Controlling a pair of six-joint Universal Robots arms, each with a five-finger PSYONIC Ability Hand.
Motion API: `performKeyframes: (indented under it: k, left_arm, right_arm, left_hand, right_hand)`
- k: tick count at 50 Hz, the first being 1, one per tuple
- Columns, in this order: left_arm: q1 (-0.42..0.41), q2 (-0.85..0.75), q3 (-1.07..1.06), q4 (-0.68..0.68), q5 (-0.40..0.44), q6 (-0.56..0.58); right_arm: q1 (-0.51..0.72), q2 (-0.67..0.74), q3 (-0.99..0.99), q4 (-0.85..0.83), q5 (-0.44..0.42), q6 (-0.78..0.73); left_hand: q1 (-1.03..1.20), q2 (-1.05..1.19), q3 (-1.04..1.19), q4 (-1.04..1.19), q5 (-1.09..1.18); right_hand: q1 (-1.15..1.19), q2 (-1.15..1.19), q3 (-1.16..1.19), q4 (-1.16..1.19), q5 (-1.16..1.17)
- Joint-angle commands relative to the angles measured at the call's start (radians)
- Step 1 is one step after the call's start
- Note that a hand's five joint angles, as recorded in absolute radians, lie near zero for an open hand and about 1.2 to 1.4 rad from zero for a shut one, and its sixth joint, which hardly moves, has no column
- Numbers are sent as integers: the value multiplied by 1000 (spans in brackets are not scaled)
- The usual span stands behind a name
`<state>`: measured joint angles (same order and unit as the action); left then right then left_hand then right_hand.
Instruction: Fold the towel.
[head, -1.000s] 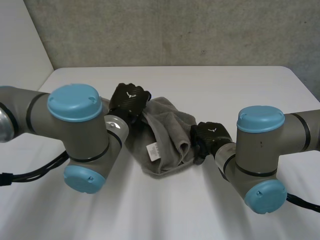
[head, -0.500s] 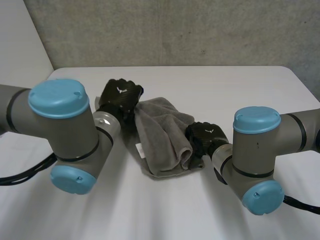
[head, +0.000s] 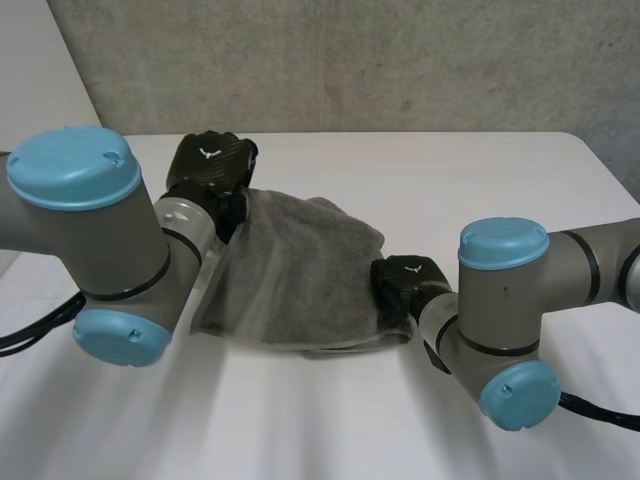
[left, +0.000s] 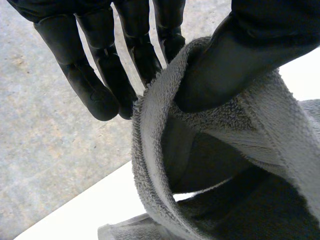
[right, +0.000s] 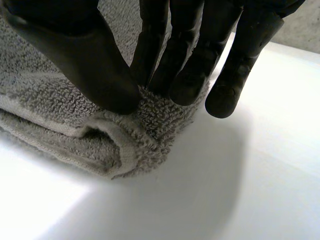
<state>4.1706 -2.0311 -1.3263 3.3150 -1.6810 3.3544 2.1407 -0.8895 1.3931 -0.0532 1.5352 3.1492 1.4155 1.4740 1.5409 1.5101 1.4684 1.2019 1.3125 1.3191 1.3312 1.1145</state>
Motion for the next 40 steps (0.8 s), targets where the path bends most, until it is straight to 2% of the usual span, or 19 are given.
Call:
performKeyframes:
  k: [1,2,3,4,5,7,10,12,13,15,25,32,35,40]
  left_arm:
    - [71,6,15,11,4,-10]
    - [71,6,15,11,4,-10]
    - [92,-4,18,12,6,-9]
    - [107,-17,21,12,6,-1]
    - [108,-17,21,12,6,-1]
    - [134,-60,15,11,1,-4]
    - [151,-70,4,5,4,-10]
    - [157,-69,-33,-2,7,0]
    - [157,-69,-33,-2,7,0]
    - [154,-48,-92,-3,10,3]
    - [148,144,-336,18,18,3]
    - [86,256,-551,21,86,5]
    - [80,265,-582,31,84,5]
    - [74,314,-665,118,81,7]
  right_arm:
    - [-1,-72,20,2,-30,-8]
    - [2,-84,21,3,-36,-6]
    - [2,-85,21,3,-37,-6]
    - [7,-95,21,3,-32,-6]
    - [7,-95,21,3,-32,-6]
    - [8,-124,23,6,-26,-11]
    - [-1,-150,38,13,-27,-34]
    - [-2,-163,52,21,-32,-58]
    - [-2,-163,52,21,-32,-58]
    - [-10,-198,87,26,-37,-107]
    - [-18,-250,220,3,-46,-152]
    - [-68,-276,290,-54,-90,-153]
    - [-71,-276,290,-54,-90,-153]
    - [-77,-272,300,-57,-92,-153]
  left_hand:
    - [-19,-78,-145,-114,-247]
    - [-19,-78,-145,-114,-247]
    - [-19,-78,-145,-114,-247]
    - [-19,-78,-145,-114,-247]
    - [-19,-78,-145,-114,-247]
    - [-19,-78,-145,-114,-247]
    - [-19,-78,-145,-114,-247]
    - [-1001,-1059,-1126,-1095,-1228]
    - [-1005,-1064,-1131,-1100,-1233]
    - [-1210,-1269,-1335,-1305,-1438]
    - [-1149,-1208,-1275,-1244,-1377]
    - [-1026,-1084,-1151,-1120,-1253]
    - [-1026,-1084,-1151,-1120,-1253]
    - [-1026,-1084,-1151,-1120,-1253]
  right_hand:
    - [21,-90,-96,-108,-66]
    - [-173,-283,-290,-302,-260]
    - [-175,-285,-292,-304,-262]
    - [-343,-454,-460,-472,-430]
    - [-345,-455,-462,-474,-432]
    - [-661,-771,-778,-790,-748]
    - [-691,-802,-808,-820,-778]
    - [-700,-811,-817,-829,-787]
    - [-700,-811,-817,-829,-787]
    - [-694,-805,-811,-823,-781]
    - [-688,-799,-805,-818,-775]
    - [-691,-802,-808,-820,-778]
    - [-691,-802,-808,-820,-778]
    - [-691,-802,-808,-820,-778]
